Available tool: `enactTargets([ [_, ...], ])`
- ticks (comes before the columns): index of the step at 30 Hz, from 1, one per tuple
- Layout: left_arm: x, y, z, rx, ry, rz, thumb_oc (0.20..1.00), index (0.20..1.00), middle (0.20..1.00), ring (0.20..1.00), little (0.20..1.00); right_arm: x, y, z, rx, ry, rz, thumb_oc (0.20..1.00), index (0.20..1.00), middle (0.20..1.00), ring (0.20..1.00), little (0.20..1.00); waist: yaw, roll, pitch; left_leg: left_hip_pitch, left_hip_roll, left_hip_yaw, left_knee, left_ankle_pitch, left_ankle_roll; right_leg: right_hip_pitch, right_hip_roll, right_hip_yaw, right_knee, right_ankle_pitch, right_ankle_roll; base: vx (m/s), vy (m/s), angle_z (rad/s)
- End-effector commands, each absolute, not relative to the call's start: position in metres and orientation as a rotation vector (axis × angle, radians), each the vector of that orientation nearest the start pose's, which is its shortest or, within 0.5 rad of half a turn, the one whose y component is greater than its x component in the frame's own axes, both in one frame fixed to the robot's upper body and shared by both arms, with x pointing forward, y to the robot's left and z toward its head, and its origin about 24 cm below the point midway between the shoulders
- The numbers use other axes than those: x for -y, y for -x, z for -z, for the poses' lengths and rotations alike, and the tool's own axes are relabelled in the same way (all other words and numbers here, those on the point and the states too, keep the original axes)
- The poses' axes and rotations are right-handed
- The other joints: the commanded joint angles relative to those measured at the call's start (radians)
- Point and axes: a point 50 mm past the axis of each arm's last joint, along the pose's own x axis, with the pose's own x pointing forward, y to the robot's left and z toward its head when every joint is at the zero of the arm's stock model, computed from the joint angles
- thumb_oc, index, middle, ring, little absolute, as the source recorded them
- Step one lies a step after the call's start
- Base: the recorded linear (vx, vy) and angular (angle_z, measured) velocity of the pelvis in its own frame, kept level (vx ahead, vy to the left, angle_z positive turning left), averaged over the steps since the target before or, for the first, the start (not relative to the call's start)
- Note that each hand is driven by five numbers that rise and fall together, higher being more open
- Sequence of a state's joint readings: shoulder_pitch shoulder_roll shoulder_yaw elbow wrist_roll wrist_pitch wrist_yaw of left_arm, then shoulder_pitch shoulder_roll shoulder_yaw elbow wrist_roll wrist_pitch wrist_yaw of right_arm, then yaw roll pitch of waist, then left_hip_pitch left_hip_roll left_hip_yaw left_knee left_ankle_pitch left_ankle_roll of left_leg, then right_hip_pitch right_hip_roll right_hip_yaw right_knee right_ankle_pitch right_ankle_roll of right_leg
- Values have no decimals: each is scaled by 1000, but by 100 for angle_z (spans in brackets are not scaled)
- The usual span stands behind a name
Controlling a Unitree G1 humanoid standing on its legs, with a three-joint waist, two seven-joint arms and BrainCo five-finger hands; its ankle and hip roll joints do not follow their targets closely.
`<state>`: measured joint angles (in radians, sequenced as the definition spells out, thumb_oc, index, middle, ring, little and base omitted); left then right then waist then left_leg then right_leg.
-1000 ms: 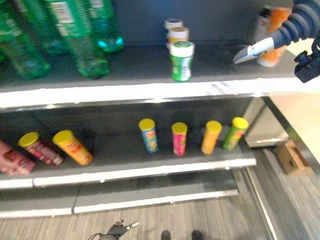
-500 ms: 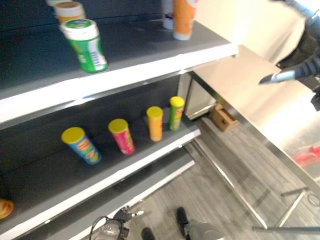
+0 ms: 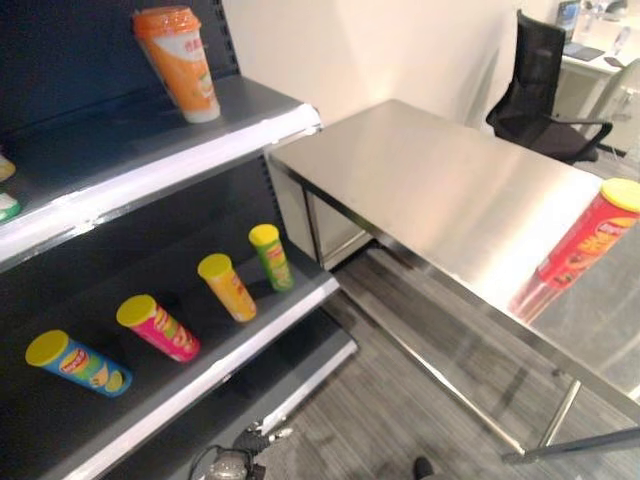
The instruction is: Put the goods on the table back onto the shelves and tidy them up.
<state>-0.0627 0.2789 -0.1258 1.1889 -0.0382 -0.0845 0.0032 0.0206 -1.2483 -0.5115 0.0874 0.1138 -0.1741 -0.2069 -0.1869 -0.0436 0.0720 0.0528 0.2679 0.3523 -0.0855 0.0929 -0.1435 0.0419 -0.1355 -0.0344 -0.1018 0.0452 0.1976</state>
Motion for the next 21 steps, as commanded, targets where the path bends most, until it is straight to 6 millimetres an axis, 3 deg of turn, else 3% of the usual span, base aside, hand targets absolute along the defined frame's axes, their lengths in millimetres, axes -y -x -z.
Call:
enactTargets([
  [1, -277, -142, 132, -1023, -364, -121, 1000, 1000, 1000, 1000, 1000, 368, -198, -330, 722, 970, 590, 1000, 1000, 1000, 1000, 1000, 33, -80, 11, -14, -1, -30, -2, -45, -11, 17, 75, 0, 16, -100, -44, -24, -242, 19],
  [3, -275, -141, 133, -1026, -354, -120, 1000, 1000, 1000, 1000, 1000, 370, -195, -328, 731, 938, 589, 1000, 1000, 1000, 1000, 1000, 31, -69, 17, -11, 10, -44, 2, -39, -17, 26, 97, -2, 17, -111, -60, 1, -199, 16],
  [5, -272, -147, 131, -1002, -337, -121, 1000, 1000, 1000, 1000, 1000, 369, -196, -328, 747, 909, 587, 1000, 1000, 1000, 1000, 1000, 50, -69, 50, -17, -8, -124, 42, -48, -12, 38, 104, 5, 20, -117, -72, -40, -173, 0],
  [8, -271, -157, 126, -959, -322, -127, 1000, 1000, 1000, 1000, 1000, 370, -203, -323, 739, 848, 577, 1000, 1000, 1000, 1000, 1000, 62, -86, 69, -71, -122, -294, 125, -132, 26, 31, 105, 22, 20, -99, -83, -38, -105, -25],
  [9, -272, -160, 125, -945, -305, -131, 1000, 1000, 1000, 1000, 1000, 372, -208, -315, 722, 802, 581, 1000, 1000, 1000, 1000, 1000, 73, -81, 73, -93, -199, -343, 156, -170, 51, 22, 106, 39, 21, -91, -85, 80, 34, -56],
  [10, -267, -159, 126, -946, -287, -115, 1000, 1000, 1000, 1000, 1000, 375, -215, -301, 674, 768, 581, 1000, 1000, 1000, 1000, 1000, 76, -52, 63, -66, -226, -351, 116, -185, 82, 22, 125, 67, 30, -93, -85, 100, 91, -66],
  [13, -265, -151, 131, -972, -299, -101, 1000, 1000, 1000, 1000, 1000, 388, -212, -274, 571, 734, 616, 1000, 1000, 1000, 1000, 1000, 64, -35, 45, -37, -225, -322, 80, -171, 80, 27, 122, 66, 28, -101, -82, 115, 101, -45],
  [15, -258, -153, 133, -980, -315, -95, 1000, 1000, 1000, 1000, 1000, 390, -213, -259, 521, 729, 621, 1000, 1000, 1000, 1000, 1000, 57, -29, 33, -21, -225, -306, 51, -154, 80, 22, 114, 65, 34, -99, -80, 70, 66, -2],
  [18, -262, -131, 140, -1032, -315, -126, 1000, 1000, 1000, 1000, 1000, 401, -206, -245, 457, 725, 672, 1000, 1000, 1000, 1000, 1000, 67, -25, 34, -2, -226, -305, 28, -149, 82, 27, 106, 64, 41, -105, -81, 48, 35, -11],
  [21, -262, -125, 142, -1046, -317, -130, 1000, 1000, 1000, 1000, 1000, 405, -203, -234, 417, 721, 690, 1000, 1000, 1000, 1000, 1000, 73, -22, 34, 17, -225, -300, 21, -161, 82, 37, 102, 66, 41, -114, -79, 60, 21, -6],
])
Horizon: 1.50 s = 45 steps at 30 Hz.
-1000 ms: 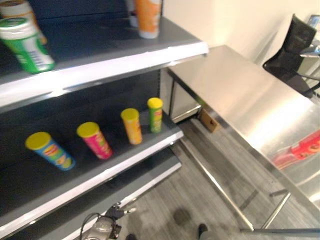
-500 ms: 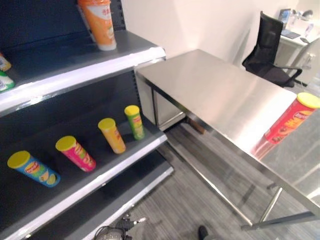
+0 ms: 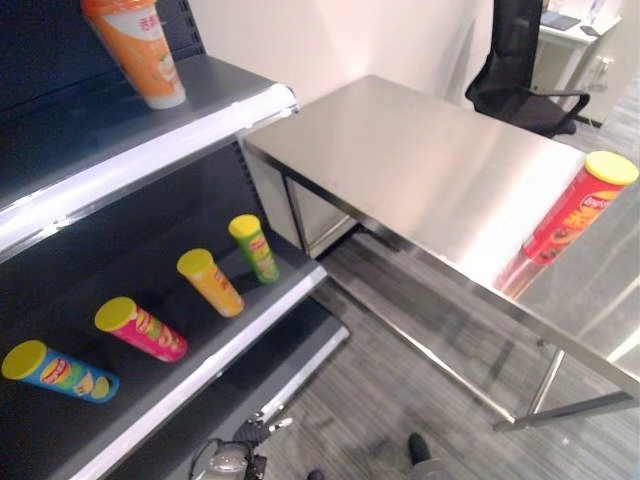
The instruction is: Put the goods on the table back onto the shelves and tidy them up.
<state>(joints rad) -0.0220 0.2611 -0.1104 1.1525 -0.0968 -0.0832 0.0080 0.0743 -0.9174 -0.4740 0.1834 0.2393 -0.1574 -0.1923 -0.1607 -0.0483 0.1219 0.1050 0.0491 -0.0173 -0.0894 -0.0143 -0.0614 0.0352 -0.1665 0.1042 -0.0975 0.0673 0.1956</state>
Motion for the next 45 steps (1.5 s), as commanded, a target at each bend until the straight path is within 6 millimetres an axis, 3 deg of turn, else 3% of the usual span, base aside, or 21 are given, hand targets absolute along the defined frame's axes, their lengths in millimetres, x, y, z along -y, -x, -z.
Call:
enactTargets([
  [1, -261, -123, 142, -1044, -312, -136, 1000, 1000, 1000, 1000, 1000, 405, -202, -229, 399, 727, 699, 1000, 1000, 1000, 1000, 1000, 50, -15, -14, -33, -5, 72, 23, -47, 1, 39, 128, -74, 38, -129, -76, 43, 11, 0],
  [9, -255, -117, 146, -1065, -318, -115, 1000, 1000, 1000, 1000, 1000, 411, -202, -217, 339, 717, 715, 1000, 1000, 1000, 1000, 1000, 55, -8, -15, -11, -2, 69, 15, -59, -3, 57, 123, -83, 34, -143, -74, 29, -5, 5],
  [16, -260, -107, 147, -1093, -313, -136, 1000, 1000, 1000, 1000, 1000, 405, -219, -203, 283, 670, 638, 1000, 1000, 1000, 1000, 1000, 79, -7, -4, -5, 14, 50, 11, -47, -19, 72, 129, -114, 31, -156, -83, 21, -65, 9],
  [45, -257, -94, 151, -1123, -294, -143, 1000, 1000, 1000, 1000, 1000, 403, -249, -207, 254, 643, 590, 1000, 1000, 1000, 1000, 1000, 131, -16, 5, -13, 25, -4, 3, -19, -42, 104, 140, -192, 18, -169, -100, -1, -25, 10],
])
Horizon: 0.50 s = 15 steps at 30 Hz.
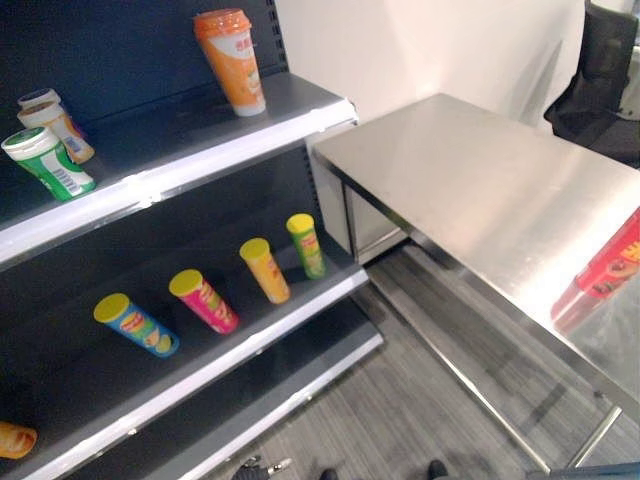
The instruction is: Put the goods on the table back onto the shelves and tidy them up.
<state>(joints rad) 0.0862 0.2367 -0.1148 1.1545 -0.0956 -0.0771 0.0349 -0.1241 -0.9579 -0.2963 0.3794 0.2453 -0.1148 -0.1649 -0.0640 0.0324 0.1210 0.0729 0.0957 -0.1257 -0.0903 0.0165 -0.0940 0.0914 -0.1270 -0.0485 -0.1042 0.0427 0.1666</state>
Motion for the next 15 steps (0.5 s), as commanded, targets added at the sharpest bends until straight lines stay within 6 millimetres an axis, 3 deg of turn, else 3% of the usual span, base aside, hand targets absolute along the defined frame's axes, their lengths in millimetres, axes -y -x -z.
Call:
enactTargets([
  [1, -257, -94, 152, -1126, -294, -142, 1000, 1000, 1000, 1000, 1000, 402, -250, -207, 253, 641, 587, 1000, 1000, 1000, 1000, 1000, 36, -97, 5, 19, -22, 104, 3, -49, -9, 49, 100, -40, 25, -145, -71, 0, 0, 0],
  [9, -257, -91, 153, -1135, -294, -148, 1000, 1000, 1000, 1000, 1000, 398, -258, -201, 229, 631, 559, 1000, 1000, 1000, 1000, 1000, 46, -98, 5, 15, -24, 98, 3, -49, -11, 51, 96, -53, 25, -144, -71, 0, -1, 5],
  [10, -257, -91, 153, -1135, -294, -149, 1000, 1000, 1000, 1000, 1000, 398, -258, -201, 229, 631, 558, 702, 702, 702, 702, 702, 46, -98, 5, 15, -24, 98, 3, -49, -11, 51, 96, -53, 25, -144, -71, 0, 2, 6],
  [11, -257, -91, 153, -1137, -295, -151, 1000, 1000, 1000, 1000, 1000, 398, -259, -200, 221, 633, 554, 275, 275, 275, 275, 275, 48, -98, 4, 15, -25, 99, 3, -49, -11, 51, 95, -55, 25, -144, -71, 0, 0, 0],
  [12, -257, -91, 153, -1136, -292, -154, 1000, 1000, 1000, 1000, 1000, 398, -259, -199, 212, 635, 548, 200, 200, 200, 200, 200, 49, -99, 4, 15, -25, 99, 3, -49, -11, 51, 95, -56, 25, -144, -71, 0, 0, 0],
  [15, -258, -91, 152, -1135, -293, -156, 1000, 1000, 1000, 1000, 1000, 398, -260, -197, 189, 657, 536, 200, 200, 200, 200, 200, 50, -100, 5, 15, -25, 97, 3, -49, -11, 52, 94, -59, 25, -143, -70, -2, 1, 1],
])
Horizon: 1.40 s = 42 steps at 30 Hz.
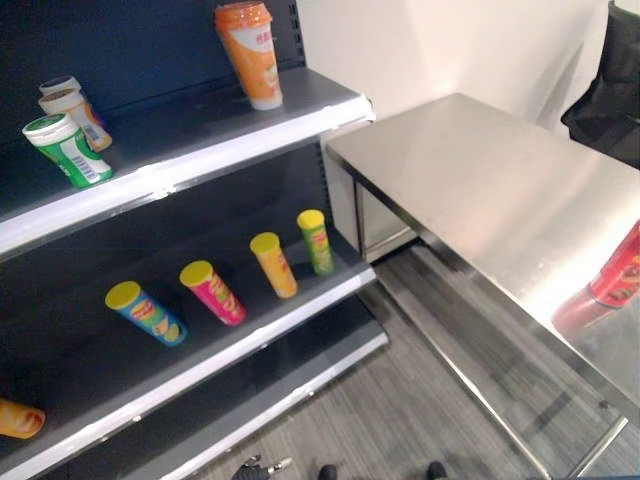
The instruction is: Put the goods on the table back onto the shelves and tidy them up.
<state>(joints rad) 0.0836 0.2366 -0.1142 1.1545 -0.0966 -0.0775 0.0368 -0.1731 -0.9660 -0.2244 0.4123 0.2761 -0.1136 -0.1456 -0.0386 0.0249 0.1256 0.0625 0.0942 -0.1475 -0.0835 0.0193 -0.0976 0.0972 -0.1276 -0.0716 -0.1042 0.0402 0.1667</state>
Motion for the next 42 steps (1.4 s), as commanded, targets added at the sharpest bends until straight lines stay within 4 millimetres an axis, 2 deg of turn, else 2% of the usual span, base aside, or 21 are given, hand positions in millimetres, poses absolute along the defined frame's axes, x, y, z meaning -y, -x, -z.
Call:
enactTargets([
  [1, -258, -90, 152, -1137, -294, -158, 1000, 1000, 1000, 1000, 1000, 398, -260, -197, 187, 662, 534, 200, 200, 200, 200, 200, 24, -92, 0, 26, -24, 119, -4, -52, -8, 45, 95, -36, 25, -140, -70, -3, 2, 3],
  [6, -261, -88, 153, -1150, -301, -178, 1000, 1000, 1000, 1000, 1000, 397, -258, -201, 221, 661, 550, 200, 200, 200, 200, 200, 22, -95, 0, 33, -21, 119, -4, -55, -8, 47, 97, -31, 25, -142, -72, 0, -7, 0],
  [8, -263, -90, 152, -1146, -302, -193, 1000, 1000, 1000, 1000, 1000, 391, -255, -209, 288, 657, 559, 200, 200, 200, 200, 200, 19, -96, -1, 37, -18, 119, -1, -59, -7, 50, 102, -26, 26, -145, -75, -8, -56, -1],
  [14, -266, -96, 150, -1122, -290, -229, 1000, 1000, 1000, 1000, 1000, 350, -242, -235, 577, 602, 485, 200, 200, 200, 200, 200, 32, -102, 24, -6, -4, 83, 49, -52, -15, 39, 121, -24, 25, -151, -92, -69, -97, 1],
  [16, -265, -106, 147, -1086, -283, -243, 1000, 1000, 1000, 1000, 1000, 339, -240, -248, 665, 601, 475, 200, 200, 200, 200, 200, 54, -114, 62, -84, -32, 27, 100, -27, -32, 23, 115, -35, 25, -147, -97, -239, -89, 26],
  [17, -265, -110, 145, -1067, -273, -254, 1000, 1000, 1000, 1000, 1000, 335, -238, -252, 695, 588, 470, 200, 200, 200, 200, 200, 58, -118, 68, -121, -51, -2, 112, -23, -35, 13, 110, -45, 25, -144, -97, -166, -52, 61],
  [19, -263, -110, 145, -1055, -241, -269, 1000, 1000, 1000, 1000, 1000, 333, -235, -256, 729, 586, 480, 200, 200, 200, 200, 200, 59, -113, 57, -144, -59, -19, 98, -21, -26, -8, 106, -74, 24, -141, -92, -100, -6, 87],
  [22, -260, -105, 147, -1056, -208, -275, 1000, 1000, 1000, 1000, 1000, 331, -232, -262, 750, 624, 492, 200, 200, 200, 200, 200, 55, -102, 52, -135, -10, 28, 81, -14, -28, -36, 87, -113, 47, -143, -94, -90, 106, 83],
  [24, -261, -106, 147, -1051, -202, -283, 1000, 1000, 1000, 1000, 1000, 328, -230, -265, 761, 654, 493, 200, 200, 200, 200, 200, 49, -98, 56, -102, 47, 78, 83, -23, -34, -51, 66, -139, 70, -149, -95, -94, 200, 53],
  [25, -261, -108, 146, -1042, -200, -286, 1000, 1000, 1000, 1000, 1000, 329, -228, -266, 765, 667, 498, 200, 200, 200, 200, 200, 38, -96, 56, -88, 96, 113, 85, -13, -41, -64, 48, -161, 78, -145, -91, -78, 155, 39],
  [26, -261, -108, 146, -1042, -200, -286, 1000, 1000, 1000, 1000, 1000, 329, -228, -266, 765, 667, 498, 200, 200, 200, 200, 200, 37, -96, 55, -89, 96, 113, 84, -12, -41, -65, 48, -161, 78, -145, -91, -63, 188, 39],
  [27, -261, -109, 145, -1033, -198, -289, 1000, 1000, 1000, 1000, 1000, 329, -227, -268, 769, 677, 503, 200, 200, 200, 200, 200, 28, -93, 53, -70, 142, 142, 85, -7, -51, -70, 32, -173, 79, -145, -84, -42, 328, 91],
  [28, -262, -111, 144, -1018, -196, -296, 1000, 1000, 1000, 1000, 1000, 330, -224, -269, 767, 693, 506, 200, 200, 200, 200, 200, 12, -80, 41, -61, 208, 158, 84, 42, -80, -80, 8, -188, 77, -134, -68, -33, 444, 86],
  [30, -263, -111, 143, -1014, -203, -293, 1000, 1000, 1000, 1000, 1000, 332, -224, -268, 755, 713, 516, 200, 200, 200, 200, 200, 8, -62, 28, -47, 238, 147, 75, 68, -108, -74, -7, -196, 68, -127, -53, 23, 385, 63],
  [33, -263, -110, 142, -1010, -219, -277, 1000, 1000, 1000, 1000, 1000, 335, -222, -268, 746, 739, 544, 200, 200, 200, 200, 200, 8, -48, 17, -45, 229, 104, 66, 35, -121, -56, -35, -193, 51, -101, -30, 60, 372, 20],
  [35, -261, -113, 142, -1004, -234, -250, 1000, 1000, 1000, 1000, 1000, 336, -223, -266, 735, 737, 557, 200, 200, 200, 200, 200, 8, -48, 15, -50, 199, 112, 81, -33, -106, -49, -75, -193, 37, -73, -5, 5, 456, 18],
  [37, -261, -116, 141, -1002, -265, -218, 1000, 1000, 1000, 1000, 1000, 335, -225, -263, 730, 727, 569, 200, 200, 200, 200, 200, 10, -53, 17, -53, 147, 121, 98, -86, -81, -58, -129, -182, 33, -23, 22, -62, 559, 12],
  [38, -266, -124, 136, -974, -295, -209, 1000, 1000, 1000, 1000, 1000, 329, -230, -262, 738, 713, 557, 200, 200, 200, 200, 200, 12, -67, 25, -69, 87, 129, 116, -123, -43, -94, -181, -161, 41, 20, 42, -92, 469, 3],
  [39, -267, -125, 136, -974, -295, -211, 1000, 1000, 1000, 1000, 1000, 329, -231, -262, 739, 712, 557, 200, 200, 200, 200, 200, 13, -70, 24, -71, 83, 131, 117, -123, -41, -98, -185, -158, 42, 21, 44, -109, 470, 0],
  [41, -273, -130, 131, -954, -324, -220, 1000, 1000, 1000, 1000, 1000, 323, -233, -262, 756, 699, 542, 200, 200, 200, 200, 200, 13, -72, 33, -73, 37, 147, 94, -127, -12, -145, -228, -145, 58, 98, 65, -136, 417, -15],
  [42, -280, -132, 128, -947, -341, -241, 1000, 1000, 1000, 1000, 1000, 318, -237, -260, 757, 696, 532, 200, 200, 200, 200, 200, 16, -64, 38, -58, 14, 175, 43, -115, 5, -178, -223, -119, 79, 77, 56, -157, 387, -11],
])
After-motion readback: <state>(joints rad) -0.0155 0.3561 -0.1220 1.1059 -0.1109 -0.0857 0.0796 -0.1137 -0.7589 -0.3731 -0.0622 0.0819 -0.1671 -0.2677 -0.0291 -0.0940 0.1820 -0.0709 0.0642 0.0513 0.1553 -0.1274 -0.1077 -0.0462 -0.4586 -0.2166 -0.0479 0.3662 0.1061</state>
